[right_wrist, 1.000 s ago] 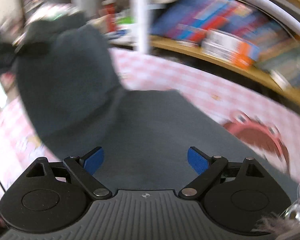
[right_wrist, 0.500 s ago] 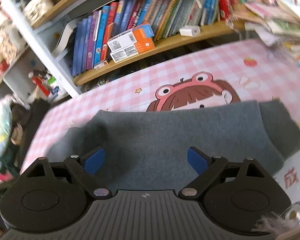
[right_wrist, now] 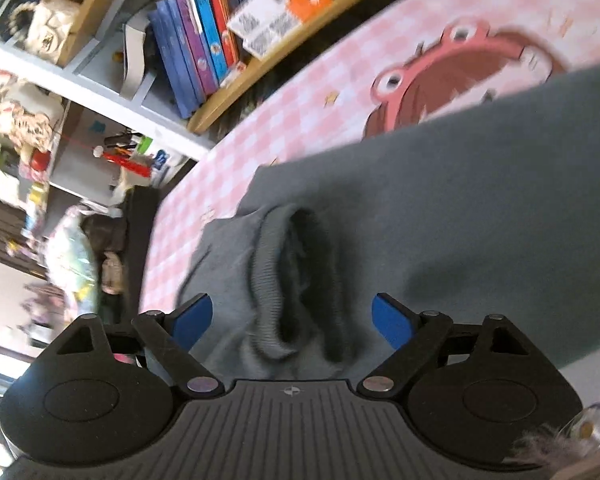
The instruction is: Fold clothes
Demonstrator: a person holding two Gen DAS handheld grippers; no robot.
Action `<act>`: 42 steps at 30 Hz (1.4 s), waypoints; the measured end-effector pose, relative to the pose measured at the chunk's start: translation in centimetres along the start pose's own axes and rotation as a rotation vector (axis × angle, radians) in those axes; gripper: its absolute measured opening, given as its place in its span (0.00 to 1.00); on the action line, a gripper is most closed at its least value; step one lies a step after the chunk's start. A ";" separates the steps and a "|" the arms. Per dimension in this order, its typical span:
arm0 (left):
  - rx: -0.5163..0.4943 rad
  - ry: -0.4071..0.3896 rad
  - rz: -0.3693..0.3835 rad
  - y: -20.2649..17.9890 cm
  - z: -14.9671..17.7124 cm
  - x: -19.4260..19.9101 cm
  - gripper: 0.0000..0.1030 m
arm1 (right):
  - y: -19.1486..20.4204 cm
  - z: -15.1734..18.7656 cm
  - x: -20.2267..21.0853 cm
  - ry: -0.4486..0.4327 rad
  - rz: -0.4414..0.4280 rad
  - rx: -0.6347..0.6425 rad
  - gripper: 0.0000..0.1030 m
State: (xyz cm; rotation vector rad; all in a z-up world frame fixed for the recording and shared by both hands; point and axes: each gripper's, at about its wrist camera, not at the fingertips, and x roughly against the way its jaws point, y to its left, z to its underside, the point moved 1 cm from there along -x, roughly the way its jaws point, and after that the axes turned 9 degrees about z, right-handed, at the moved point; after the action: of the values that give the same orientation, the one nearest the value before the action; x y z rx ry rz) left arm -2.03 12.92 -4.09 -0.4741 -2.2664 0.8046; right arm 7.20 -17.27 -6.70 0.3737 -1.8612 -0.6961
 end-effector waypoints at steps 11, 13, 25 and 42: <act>-0.081 0.055 -0.041 -0.7 1.2 -1.2 0.01 | 2.5 0.1 0.2 -0.059 -0.020 0.182 0.06; -0.096 0.072 -0.051 -0.8 1.2 -1.8 0.01 | 2.7 0.3 1.4 -0.123 -0.074 0.207 0.06; -0.094 0.105 -0.048 0.5 1.3 -2.9 0.02 | -1.3 0.6 -2.0 0.053 0.014 -0.008 0.68; -0.113 0.100 -0.044 -0.4 1.4 -3.4 0.04 | -0.6 0.7 -2.6 -0.056 0.054 0.133 0.36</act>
State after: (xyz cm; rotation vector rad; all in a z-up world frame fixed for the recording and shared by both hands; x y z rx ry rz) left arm -0.64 10.21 -6.29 -0.5027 -2.2289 0.6198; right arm 7.50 -16.10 -9.19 0.3913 -1.9695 -0.5522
